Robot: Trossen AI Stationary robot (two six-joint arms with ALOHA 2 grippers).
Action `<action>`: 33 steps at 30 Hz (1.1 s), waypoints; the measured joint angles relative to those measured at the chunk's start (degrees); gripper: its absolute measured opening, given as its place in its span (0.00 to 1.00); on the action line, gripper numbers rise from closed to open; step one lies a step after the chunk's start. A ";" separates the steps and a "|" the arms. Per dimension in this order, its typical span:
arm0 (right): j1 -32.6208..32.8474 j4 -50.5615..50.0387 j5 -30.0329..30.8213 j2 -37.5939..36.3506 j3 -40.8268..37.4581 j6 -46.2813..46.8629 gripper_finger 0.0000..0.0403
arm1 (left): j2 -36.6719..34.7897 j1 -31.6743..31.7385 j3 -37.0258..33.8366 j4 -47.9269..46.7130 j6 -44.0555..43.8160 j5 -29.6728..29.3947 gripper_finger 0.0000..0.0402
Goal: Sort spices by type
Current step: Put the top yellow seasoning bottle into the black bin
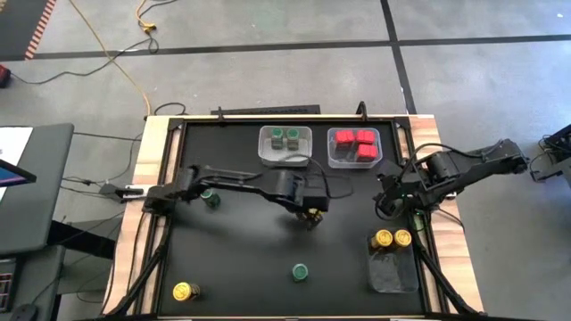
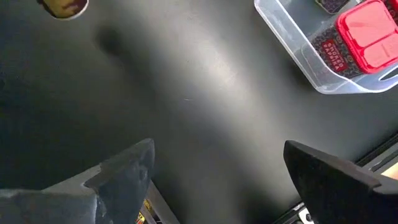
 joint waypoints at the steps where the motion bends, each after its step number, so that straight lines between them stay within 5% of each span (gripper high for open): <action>1: 0.01 0.00 -0.01 0.00 0.00 0.00 0.96 | 1.74 -0.30 1.60 -1.53 -0.65 0.09 0.58; 13: 0.01 0.32 0.18 0.00 0.00 -3.17 0.96 | 5.84 -2.71 0.29 -2.86 -9.68 -0.26 0.58; 33: -0.01 0.46 0.42 0.00 0.00 -3.80 0.96 | 5.86 -2.42 0.42 3.01 -6.44 0.17 0.62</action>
